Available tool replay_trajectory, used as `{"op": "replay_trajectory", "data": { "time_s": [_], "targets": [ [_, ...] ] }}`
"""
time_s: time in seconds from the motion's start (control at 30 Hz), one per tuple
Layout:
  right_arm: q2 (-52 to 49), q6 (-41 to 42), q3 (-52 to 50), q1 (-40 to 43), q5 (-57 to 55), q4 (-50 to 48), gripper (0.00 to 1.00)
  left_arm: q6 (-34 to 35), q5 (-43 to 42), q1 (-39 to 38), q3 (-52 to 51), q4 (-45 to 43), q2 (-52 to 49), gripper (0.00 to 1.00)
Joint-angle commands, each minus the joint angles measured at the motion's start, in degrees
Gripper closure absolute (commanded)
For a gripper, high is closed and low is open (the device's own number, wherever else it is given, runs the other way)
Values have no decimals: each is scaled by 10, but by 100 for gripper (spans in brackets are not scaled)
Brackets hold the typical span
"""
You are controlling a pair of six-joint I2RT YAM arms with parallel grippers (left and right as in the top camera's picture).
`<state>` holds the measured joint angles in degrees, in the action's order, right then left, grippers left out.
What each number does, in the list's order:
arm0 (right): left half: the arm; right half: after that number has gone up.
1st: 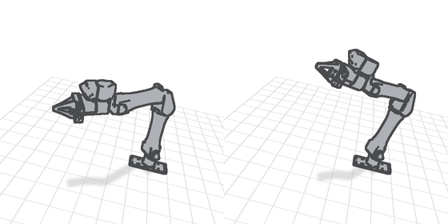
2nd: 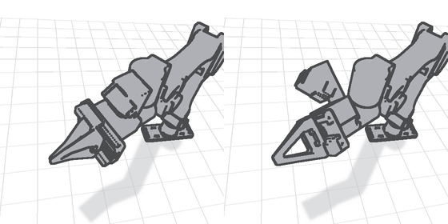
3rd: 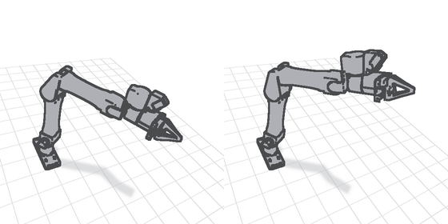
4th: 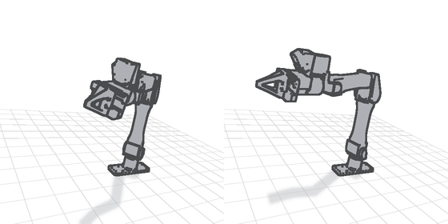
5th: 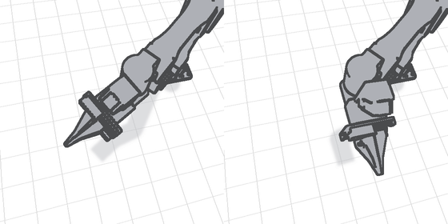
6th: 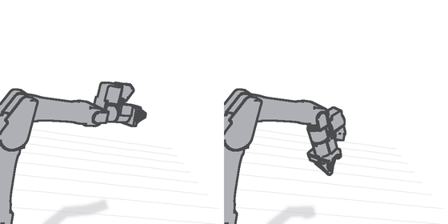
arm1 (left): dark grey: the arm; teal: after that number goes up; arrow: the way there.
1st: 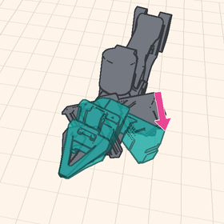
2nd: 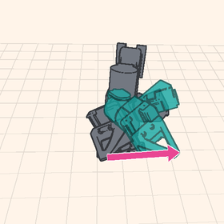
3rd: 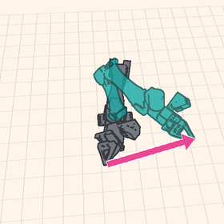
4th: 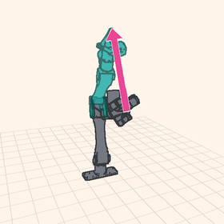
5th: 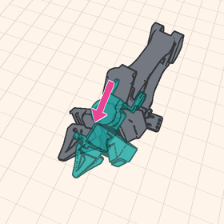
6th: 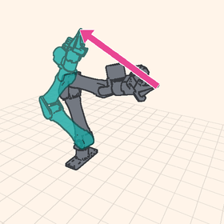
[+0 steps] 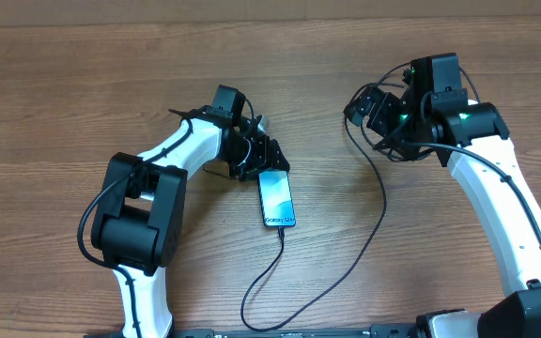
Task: Plug charger to phone and switch on socket
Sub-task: 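Set the phone flat on the table and open the left gripper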
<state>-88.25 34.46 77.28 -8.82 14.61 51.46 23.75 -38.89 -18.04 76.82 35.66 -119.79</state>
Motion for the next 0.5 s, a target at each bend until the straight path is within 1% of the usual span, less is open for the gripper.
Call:
{"op": "replay_trajectory", "data": {
  "time_s": [0.0, 0.03, 0.1, 0.17, 0.47],
  "targets": [
    [7, -5, -1, -1, -7, -1, 0, -8, 63, -1, -6, 6, -9, 34],
    [7, -5, -1, -1, -7, -1, 0, -8, 63, -1, -7, 7, -9, 29],
    [7, -5, -1, -1, -7, -1, 0, -8, 63, -1, -6, 8, -9, 10],
    [7, -5, -1, -1, -7, -1, 0, -8, 65, -1, -7, 10, -9, 0],
    [7, -5, -1, -1, -7, -1, 0, -8, 72, 0, -6, 17, -9, 0]
  ]
}}
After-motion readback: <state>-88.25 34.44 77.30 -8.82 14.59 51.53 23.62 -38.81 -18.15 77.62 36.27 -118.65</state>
